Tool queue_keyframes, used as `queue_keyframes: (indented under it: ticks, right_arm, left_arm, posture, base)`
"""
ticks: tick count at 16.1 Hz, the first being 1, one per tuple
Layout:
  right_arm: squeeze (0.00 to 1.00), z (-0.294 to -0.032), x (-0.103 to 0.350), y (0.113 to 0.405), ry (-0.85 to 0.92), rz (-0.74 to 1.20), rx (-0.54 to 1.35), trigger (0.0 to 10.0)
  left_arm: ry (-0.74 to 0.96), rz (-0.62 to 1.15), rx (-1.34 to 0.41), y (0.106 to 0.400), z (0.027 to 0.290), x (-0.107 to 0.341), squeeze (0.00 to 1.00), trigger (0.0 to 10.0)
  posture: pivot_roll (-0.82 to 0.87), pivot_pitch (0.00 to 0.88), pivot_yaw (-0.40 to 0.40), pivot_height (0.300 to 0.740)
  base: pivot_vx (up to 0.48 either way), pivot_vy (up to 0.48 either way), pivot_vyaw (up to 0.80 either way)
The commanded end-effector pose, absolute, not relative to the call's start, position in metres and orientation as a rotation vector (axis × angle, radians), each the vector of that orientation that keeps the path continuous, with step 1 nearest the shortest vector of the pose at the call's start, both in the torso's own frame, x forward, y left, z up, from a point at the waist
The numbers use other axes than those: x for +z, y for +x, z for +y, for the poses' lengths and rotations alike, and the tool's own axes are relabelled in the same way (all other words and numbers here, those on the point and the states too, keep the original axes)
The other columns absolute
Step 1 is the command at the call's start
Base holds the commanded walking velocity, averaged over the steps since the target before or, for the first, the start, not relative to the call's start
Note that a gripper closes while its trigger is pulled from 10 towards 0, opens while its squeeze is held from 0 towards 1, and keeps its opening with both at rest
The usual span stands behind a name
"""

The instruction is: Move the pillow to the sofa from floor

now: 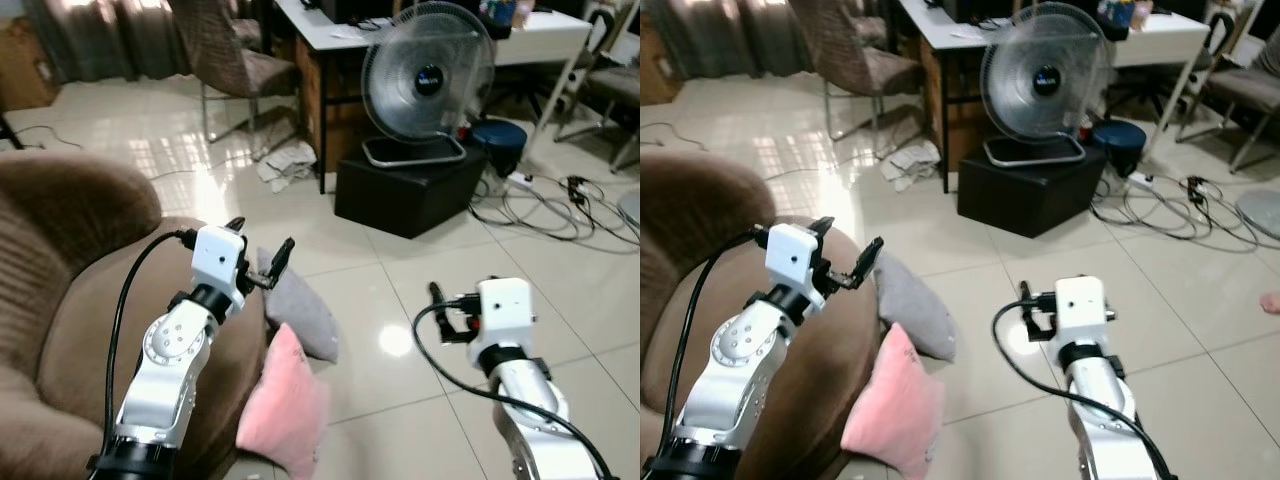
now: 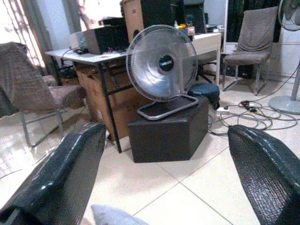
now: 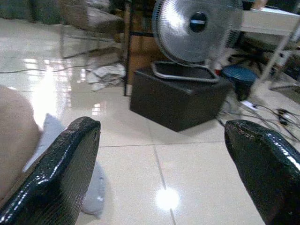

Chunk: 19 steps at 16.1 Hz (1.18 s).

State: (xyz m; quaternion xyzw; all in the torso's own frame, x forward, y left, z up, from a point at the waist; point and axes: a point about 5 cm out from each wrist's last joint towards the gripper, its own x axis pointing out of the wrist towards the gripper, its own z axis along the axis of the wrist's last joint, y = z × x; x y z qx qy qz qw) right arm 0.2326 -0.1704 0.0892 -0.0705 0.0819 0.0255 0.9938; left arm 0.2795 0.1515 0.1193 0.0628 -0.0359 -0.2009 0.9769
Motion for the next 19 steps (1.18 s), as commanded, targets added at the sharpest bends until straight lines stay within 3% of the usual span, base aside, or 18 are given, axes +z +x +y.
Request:
queue_keyframes:
  ticks: [1, 11, 19]
  right_arm:
    - [0.00, -0.1721, 0.0864, 0.2327, -0.138, 0.181, 0.051, 10.0]
    - [0.00, -0.1696, 0.0830, 0.2349, -0.139, 0.185, 0.066, 10.0]
    - [0.00, -0.1710, 0.0790, 0.2297, -0.152, 0.194, 0.049, 10.0]
  left_arm:
    - [0.136, -0.046, -0.406, 0.2786, 0.1540, 0.1131, 0.00, 10.0]
    - [0.166, -0.061, -0.387, 0.2788, 0.1577, 0.1146, 0.00, 10.0]
    - [0.141, -0.055, -0.427, 0.2861, 0.1513, 0.1118, 0.00, 10.0]
  posture:
    - [-0.08, 0.009, 0.011, 0.665]
    - [-0.06, 0.013, -0.006, 0.570]
    - [-0.08, 0.000, 0.019, 0.565]
  base:
    - [0.000, 0.000, 0.00]
    - [0.000, 0.000, 0.00]
    - [0.171, 0.000, 0.00]
